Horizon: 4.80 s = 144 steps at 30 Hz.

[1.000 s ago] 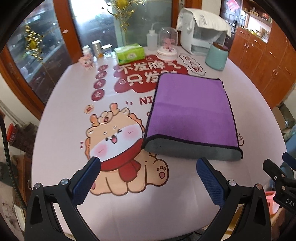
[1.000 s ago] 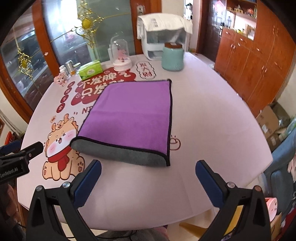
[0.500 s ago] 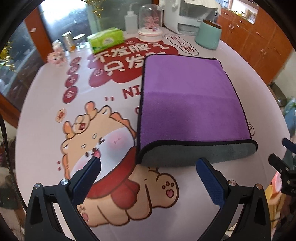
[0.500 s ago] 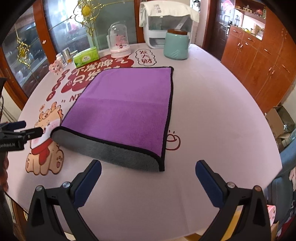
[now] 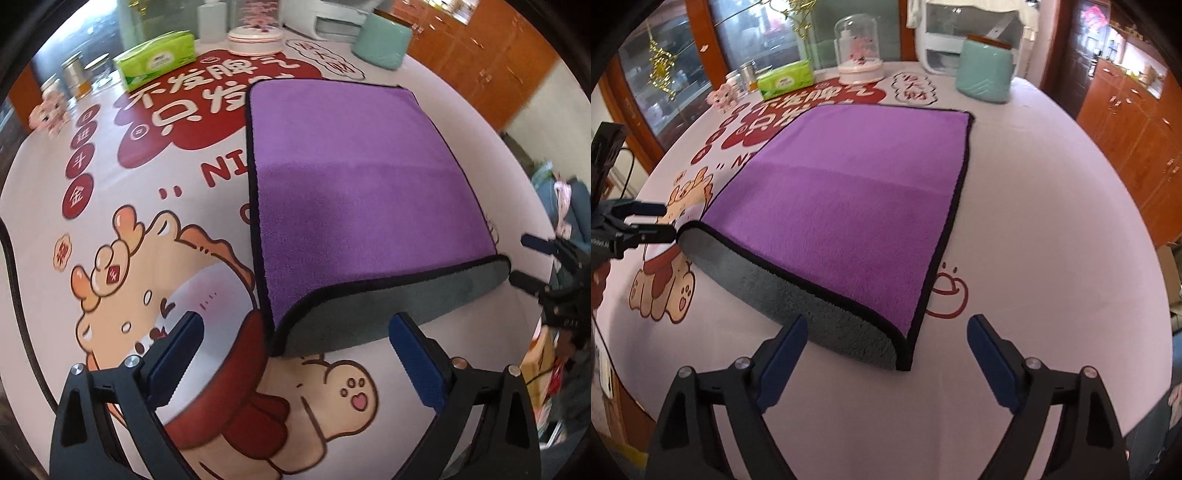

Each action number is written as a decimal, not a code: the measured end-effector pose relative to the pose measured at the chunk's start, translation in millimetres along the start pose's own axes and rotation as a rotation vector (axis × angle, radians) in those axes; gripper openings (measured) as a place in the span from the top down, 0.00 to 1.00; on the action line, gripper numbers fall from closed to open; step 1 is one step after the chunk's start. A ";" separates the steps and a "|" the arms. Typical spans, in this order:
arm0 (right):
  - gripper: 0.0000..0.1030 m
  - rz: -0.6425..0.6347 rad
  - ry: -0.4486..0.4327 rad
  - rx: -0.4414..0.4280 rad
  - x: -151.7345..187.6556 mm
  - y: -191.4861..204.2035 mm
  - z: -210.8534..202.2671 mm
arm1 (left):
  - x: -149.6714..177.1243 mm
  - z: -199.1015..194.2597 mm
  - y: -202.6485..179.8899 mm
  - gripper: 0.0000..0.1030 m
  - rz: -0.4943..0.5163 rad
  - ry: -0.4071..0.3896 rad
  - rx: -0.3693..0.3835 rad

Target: Fold towel

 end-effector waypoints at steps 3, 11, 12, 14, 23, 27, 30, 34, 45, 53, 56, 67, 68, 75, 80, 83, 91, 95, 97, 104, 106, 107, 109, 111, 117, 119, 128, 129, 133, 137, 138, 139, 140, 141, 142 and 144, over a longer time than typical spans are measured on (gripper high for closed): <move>0.22 -0.012 0.017 -0.043 3.3 -3.2 10.0 | 1.5 4.5 -2.3 0.05 0.058 0.005 -0.010; 0.39 -0.049 0.040 -0.096 4.9 -6.3 20.3 | 1.1 7.5 -7.2 0.20 0.134 0.025 0.034; 0.40 -0.054 0.042 -0.102 4.6 -6.1 20.7 | 1.4 8.4 -7.5 0.23 0.140 0.031 0.035; 0.46 -0.065 0.043 -0.117 3.6 -4.6 21.6 | 2.2 10.3 -8.4 0.24 0.145 0.043 0.044; 0.57 -0.095 0.052 -0.159 3.3 -0.9 23.3 | 5.7 13.3 -12.2 0.29 0.167 0.075 0.093; 0.67 -0.102 0.058 -0.185 3.2 0.8 22.9 | 7.7 12.8 -13.4 0.32 0.183 0.088 0.097; 0.69 -0.110 0.061 -0.183 3.5 1.9 22.2 | 5.9 13.5 -12.1 0.41 0.192 0.093 0.099; 0.77 -0.106 0.059 -0.186 3.1 2.3 21.7 | 4.9 13.1 -11.4 0.44 0.192 0.103 0.106; 0.85 -0.109 0.053 -0.169 4.1 0.8 18.9 | -7.8 31.5 -2.8 0.72 0.181 0.160 0.118; 0.90 -0.109 0.051 -0.149 4.1 1.1 16.3 | -4.8 24.6 -3.8 0.88 0.215 0.154 0.093; 0.91 -0.114 0.054 -0.130 3.3 1.8 15.9 | -3.8 23.9 -7.6 0.92 0.232 0.143 0.056; 0.95 -0.122 0.015 -0.018 -5.7 11.2 -5.6 | 1.9 -1.5 -20.1 0.95 0.240 0.021 -0.078; 0.95 -0.117 0.010 -0.005 -7.3 11.3 -8.2 | 1.2 -4.6 -19.2 0.95 0.233 0.010 -0.085; 0.95 -0.095 -0.041 0.082 -21.3 15.5 -30.1 | -1.1 -23.9 -15.1 0.95 0.188 -0.051 -0.138; 0.95 -0.086 -0.080 0.148 -35.6 18.4 -42.4 | -9.8 -32.6 -14.5 0.95 0.167 -0.093 -0.162; 0.95 -0.066 -0.095 0.187 -44.0 15.4 -45.7 | -15.7 -38.6 -16.0 0.95 0.164 -0.118 -0.165; 0.95 -0.017 -0.142 0.263 -76.5 -0.8 -49.5 | -51.5 -52.9 -21.9 0.95 0.139 -0.191 -0.178; 0.95 0.001 -0.163 0.294 -97.9 -15.2 -48.1 | -82.7 -56.2 -25.8 0.95 0.115 -0.226 -0.186; 0.95 0.012 -0.174 0.299 -108.6 -23.7 -46.4 | -96.9 -56.1 -28.7 0.95 0.110 -0.241 -0.198; 0.95 0.039 -0.178 0.296 -146.3 -55.3 -26.1 | -152.4 -38.3 -37.4 0.95 0.079 -0.268 -0.255; 0.95 0.045 -0.176 0.293 -155.6 -63.9 -19.0 | -165.7 -30.7 -39.1 0.95 0.068 -0.270 -0.267; 0.95 0.050 -0.173 0.291 -160.7 -69.7 -14.6 | -171.9 -27.0 -40.1 0.95 0.063 -0.272 -0.275; 0.95 0.057 -0.167 0.283 -169.0 -78.5 -6.2 | -184.6 -18.7 -41.8 0.95 0.051 -0.273 -0.287; 0.95 0.064 -0.160 0.273 -177.2 -87.1 3.5 | -194.7 -10.3 -41.4 0.95 0.036 -0.268 -0.294; 0.95 0.071 -0.138 0.258 -195.9 -107.8 33.4 | -218.2 22.5 -38.4 0.95 -0.002 -0.237 -0.312; 0.95 0.074 -0.127 0.256 -199.3 -112.9 44.7 | -224.2 36.1 -38.0 0.95 -0.008 -0.226 -0.326; 0.95 0.104 -0.082 0.226 -197.7 -130.5 90.5 | -239.0 73.8 -35.5 0.95 -0.047 -0.207 -0.340; 0.95 0.106 -0.078 0.223 -196.7 -131.6 94.5 | -240.2 76.3 -35.0 0.95 -0.052 -0.208 -0.341; 0.95 0.116 -0.066 0.210 -194.1 -135.3 104.9 | -243.2 85.6 -33.8 0.95 -0.068 -0.202 -0.341; 0.95 0.116 -0.051 0.204 -192.8 -136.5 113.3 | -243.6 96.7 -32.5 0.95 -0.071 -0.187 -0.351; 0.95 0.114 -0.047 0.203 -192.6 -136.4 115.2 | -243.6 99.1 -31.8 0.95 -0.075 -0.183 -0.351; 0.95 0.112 -0.044 0.202 -192.0 -136.4 116.4 | -243.2 100.3 -31.4 0.94 -0.078 -0.182 -0.351; 0.95 0.111 -0.039 0.202 -191.5 -136.6 118.6 | -243.1 101.9 -30.6 0.93 -0.083 -0.182 -0.351; 0.95 0.110 -0.037 0.201 -191.0 -136.4 119.5 | -243.0 102.9 -30.0 0.92 -0.085 -0.181 -0.352; 0.95 0.105 -0.034 0.204 -190.4 -135.9 120.8 | -243.1 104.3 -29.1 0.91 -0.090 -0.180 -0.353; 0.95 0.096 -0.028 0.218 -189.8 -134.9 121.6 | -243.3 107.1 -28.3 0.91 -0.093 -0.172 -0.355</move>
Point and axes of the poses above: each gripper's, at about its wrist camera, not at the fingertips, and z roughly the way its jaws point, y to its left, x to its underside, the point moved 4 cm from there along z, roughly the way its jaws point, and after that the axes turned 14 degrees about -z, right-handed, at the moved point
